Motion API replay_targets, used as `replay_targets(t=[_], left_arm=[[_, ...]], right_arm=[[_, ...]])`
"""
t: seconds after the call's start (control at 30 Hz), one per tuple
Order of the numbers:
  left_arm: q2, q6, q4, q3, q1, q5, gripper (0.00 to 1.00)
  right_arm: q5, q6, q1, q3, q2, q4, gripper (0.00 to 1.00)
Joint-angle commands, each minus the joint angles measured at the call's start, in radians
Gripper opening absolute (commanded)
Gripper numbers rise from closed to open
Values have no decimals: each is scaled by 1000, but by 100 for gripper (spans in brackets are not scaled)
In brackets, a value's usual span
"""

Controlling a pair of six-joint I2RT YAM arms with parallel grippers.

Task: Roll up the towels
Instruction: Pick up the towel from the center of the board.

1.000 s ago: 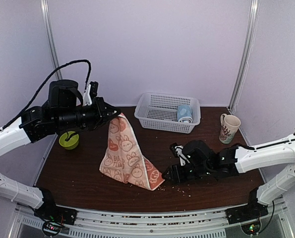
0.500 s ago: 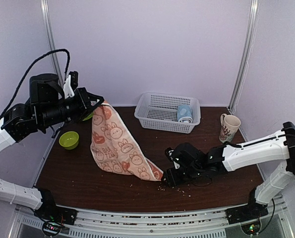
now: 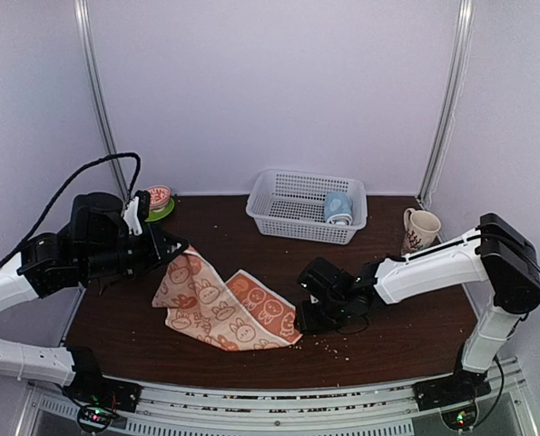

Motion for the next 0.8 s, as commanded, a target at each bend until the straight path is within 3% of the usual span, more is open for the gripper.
replay_targets(t=[0.0, 0.2, 0.37, 0.5, 0.67, 0.77], left_arm=[[-91, -27, 46, -36, -2, 9, 0], [-134, -1, 31, -54, -2, -5, 0], [-141, 13, 29, -63, -2, 11, 0], [-153, 22, 27, -70, -2, 21, 0], [-178, 25, 11, -82, -2, 19, 0], [-199, 28, 7, -97, -2, 9, 0]], right_arm=[[26, 16, -6, 33, 45, -108, 54], [57, 17, -39, 57, 90, -157, 56], [30, -25, -39, 101, 147, -201, 37], [-15, -80, -35, 138, 165, -269, 28], [-38, -98, -36, 116, 139, -298, 0], [-29, -86, -53, 97, 78, -288, 0]])
